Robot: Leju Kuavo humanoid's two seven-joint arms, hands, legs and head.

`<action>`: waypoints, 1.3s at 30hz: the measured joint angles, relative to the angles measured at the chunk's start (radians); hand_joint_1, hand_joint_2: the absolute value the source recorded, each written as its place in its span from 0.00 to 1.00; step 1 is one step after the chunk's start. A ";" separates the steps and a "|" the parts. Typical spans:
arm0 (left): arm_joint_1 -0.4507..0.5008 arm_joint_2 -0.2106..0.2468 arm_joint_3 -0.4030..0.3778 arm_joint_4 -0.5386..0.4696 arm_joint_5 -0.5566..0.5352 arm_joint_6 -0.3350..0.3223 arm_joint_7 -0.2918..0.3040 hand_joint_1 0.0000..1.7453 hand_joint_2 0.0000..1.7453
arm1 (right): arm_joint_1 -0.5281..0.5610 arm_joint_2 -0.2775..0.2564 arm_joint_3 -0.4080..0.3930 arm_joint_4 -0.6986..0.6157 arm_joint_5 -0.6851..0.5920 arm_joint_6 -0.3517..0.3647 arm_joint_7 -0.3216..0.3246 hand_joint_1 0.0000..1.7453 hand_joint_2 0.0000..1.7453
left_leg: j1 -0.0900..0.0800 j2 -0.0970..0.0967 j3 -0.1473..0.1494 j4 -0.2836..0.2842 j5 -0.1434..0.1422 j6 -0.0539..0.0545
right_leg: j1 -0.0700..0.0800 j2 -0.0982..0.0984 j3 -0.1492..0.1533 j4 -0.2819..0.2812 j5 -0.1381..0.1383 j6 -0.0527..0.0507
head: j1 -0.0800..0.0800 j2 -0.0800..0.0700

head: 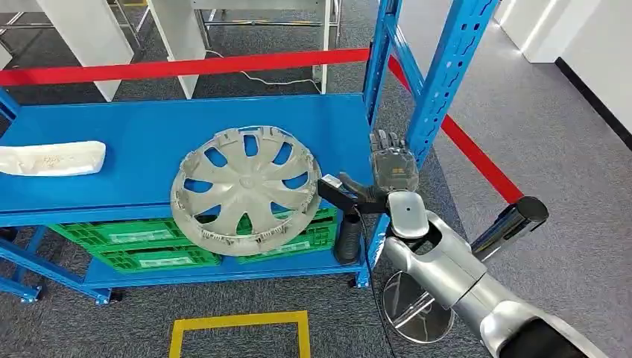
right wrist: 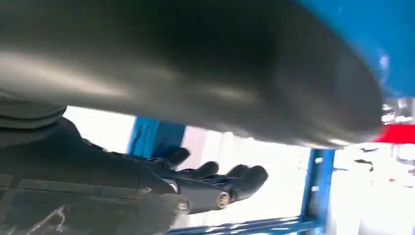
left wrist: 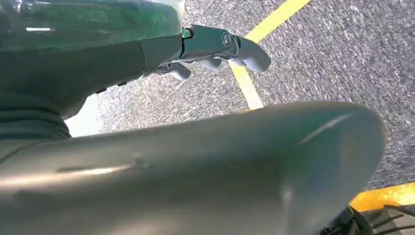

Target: Take the parts from the cabinet and place them on the table.

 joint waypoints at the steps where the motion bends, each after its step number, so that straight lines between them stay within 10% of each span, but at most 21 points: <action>1: 0.000 -0.001 0.001 0.000 0.000 0.000 0.000 0.00 0.00 | 0.001 0.000 -0.002 -0.003 -0.002 0.000 0.000 0.00 0.00 | 0.000 0.000 0.000 0.000 0.000 0.000 | 0.000 0.000 0.000 0.000 0.000 0.000 | 0.000 0.000; 29: -0.001 -0.003 0.013 0.010 0.005 -0.004 -0.007 0.00 0.00 | -0.012 0.001 0.000 -0.032 -0.045 -0.018 -0.012 0.00 0.00 | 0.000 0.000 -0.001 0.000 0.000 0.000 | 0.000 0.000 0.000 0.000 0.000 0.000 | 0.000 0.000; 39: -0.001 -0.011 0.013 0.010 -0.003 -0.019 -0.007 0.00 0.00 | -0.074 0.074 0.077 -0.004 -0.116 -0.027 -0.143 0.00 0.00 | 0.001 0.000 0.000 -0.001 0.000 -0.001 | 0.000 0.000 -0.001 0.001 -0.001 -0.001 | 0.000 0.000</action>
